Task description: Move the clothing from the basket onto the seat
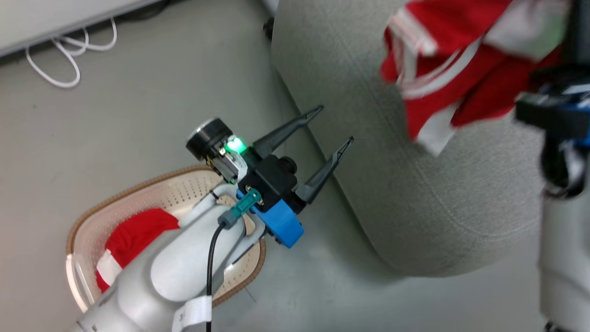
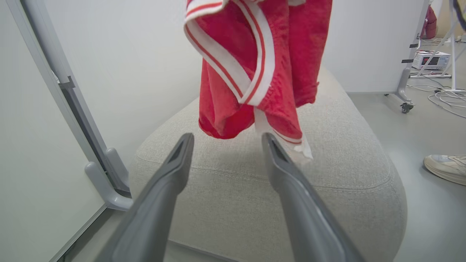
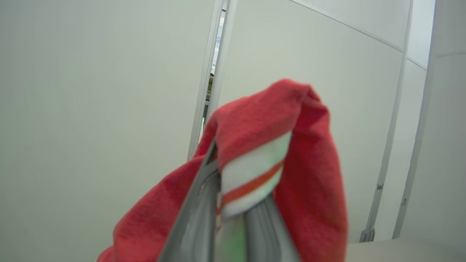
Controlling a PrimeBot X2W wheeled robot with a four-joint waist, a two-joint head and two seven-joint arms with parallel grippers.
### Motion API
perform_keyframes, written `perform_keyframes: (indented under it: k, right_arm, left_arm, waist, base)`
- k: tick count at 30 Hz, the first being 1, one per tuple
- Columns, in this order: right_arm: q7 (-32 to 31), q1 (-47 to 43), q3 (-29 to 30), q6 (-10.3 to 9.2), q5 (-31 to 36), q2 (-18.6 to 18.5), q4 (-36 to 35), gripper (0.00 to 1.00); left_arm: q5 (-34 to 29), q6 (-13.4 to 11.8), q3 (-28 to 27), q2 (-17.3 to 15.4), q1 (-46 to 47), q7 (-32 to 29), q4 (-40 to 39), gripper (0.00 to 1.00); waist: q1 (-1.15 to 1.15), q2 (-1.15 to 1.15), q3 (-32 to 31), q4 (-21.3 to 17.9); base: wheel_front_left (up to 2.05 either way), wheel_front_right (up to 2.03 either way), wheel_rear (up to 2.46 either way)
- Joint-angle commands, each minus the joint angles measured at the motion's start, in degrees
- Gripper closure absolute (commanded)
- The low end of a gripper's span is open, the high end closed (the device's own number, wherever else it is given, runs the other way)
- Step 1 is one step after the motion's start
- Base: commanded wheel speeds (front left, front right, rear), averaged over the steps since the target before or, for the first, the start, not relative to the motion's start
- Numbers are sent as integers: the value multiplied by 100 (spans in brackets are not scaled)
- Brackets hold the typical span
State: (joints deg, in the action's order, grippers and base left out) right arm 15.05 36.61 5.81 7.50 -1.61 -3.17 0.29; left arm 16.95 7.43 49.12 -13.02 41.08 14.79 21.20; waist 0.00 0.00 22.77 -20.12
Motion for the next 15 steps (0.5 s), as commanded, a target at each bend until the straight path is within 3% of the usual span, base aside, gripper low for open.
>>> perform_keyframes:
  k: [1, 8, 12, 15]
  right_arm:
    - [20, 533, 293, -1, 22, -157, -86, 100]
    - [19, 1968, 1342, -1, 23, -870, 14, 100]
    - [18, 2441, 1804, -1, -37, -1385, 428, 100]
    - [19, 2576, 2034, -1, -63, -1519, 640, 100]
  left_arm:
    - [-46, 4, 39, -99, 256, -62, -102, 0]
    - [-189, 4, 111, -414, 876, -275, -516, 0]
    - [-219, 0, 49, -609, 1053, -391, -724, 0]
    - [-248, 0, 47, -679, 1114, -439, -809, 0]
  waist:
    - [0, 0, 637, 175]
    - [0, 0, 1800, 323]
    - [0, 0, 2263, 301]
    - [0, 0, 2436, 294]
  base:
    - [0, 0, 0]
    - [0, 0, 0]
    - [0, 0, 0]
    - [0, 0, 0]
